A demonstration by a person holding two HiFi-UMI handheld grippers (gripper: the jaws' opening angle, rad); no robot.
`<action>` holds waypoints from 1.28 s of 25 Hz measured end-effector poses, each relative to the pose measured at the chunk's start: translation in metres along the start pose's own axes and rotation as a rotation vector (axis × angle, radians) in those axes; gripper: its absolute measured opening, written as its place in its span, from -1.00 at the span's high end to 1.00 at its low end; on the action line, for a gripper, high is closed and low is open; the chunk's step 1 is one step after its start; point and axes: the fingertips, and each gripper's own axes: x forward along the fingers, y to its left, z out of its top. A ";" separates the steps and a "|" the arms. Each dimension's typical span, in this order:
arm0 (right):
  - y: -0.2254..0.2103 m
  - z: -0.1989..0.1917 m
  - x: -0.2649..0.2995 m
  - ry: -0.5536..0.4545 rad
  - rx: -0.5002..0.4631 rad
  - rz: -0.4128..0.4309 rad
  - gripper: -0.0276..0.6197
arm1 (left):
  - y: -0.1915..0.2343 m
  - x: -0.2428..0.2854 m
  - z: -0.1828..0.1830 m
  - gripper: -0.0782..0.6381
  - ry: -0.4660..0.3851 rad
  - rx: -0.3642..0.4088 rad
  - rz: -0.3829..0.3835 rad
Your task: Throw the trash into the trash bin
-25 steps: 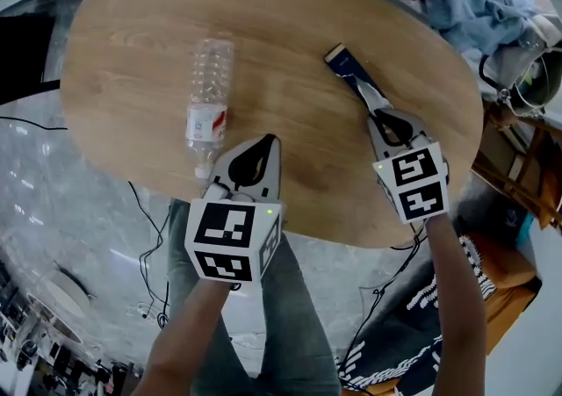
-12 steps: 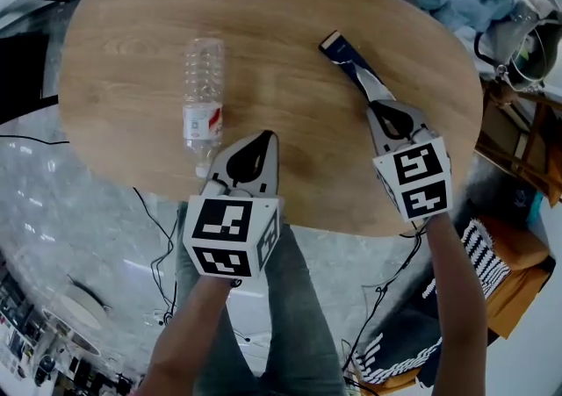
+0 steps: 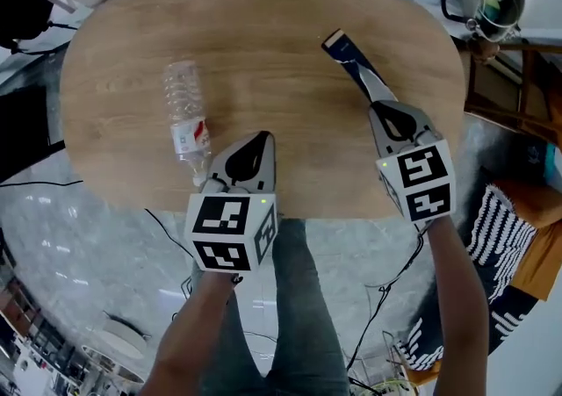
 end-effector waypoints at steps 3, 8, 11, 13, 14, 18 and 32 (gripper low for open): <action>-0.010 -0.021 -0.018 0.002 0.051 -0.048 0.88 | -0.014 0.002 -0.003 0.75 0.026 0.043 -0.032; -0.030 -0.066 -0.050 -0.002 0.164 -0.146 0.88 | -0.041 0.009 -0.012 0.75 0.076 0.137 -0.085; -0.044 -0.096 -0.066 0.003 0.230 -0.195 0.87 | -0.063 0.016 -0.018 0.75 0.098 0.180 -0.116; -0.051 -0.115 -0.078 0.007 0.271 -0.224 0.87 | -0.078 0.021 -0.022 0.75 0.112 0.208 -0.137; -0.053 -0.124 -0.084 0.007 0.294 -0.239 0.87 | -0.086 0.023 -0.024 0.75 0.120 0.223 -0.147; -0.060 -0.157 -0.113 0.005 0.389 -0.300 0.87 | -0.123 0.030 -0.028 0.75 0.152 0.296 -0.210; -0.076 -0.281 -0.186 0.031 0.632 -0.442 0.87 | -0.248 0.056 -0.061 0.75 0.236 0.479 -0.369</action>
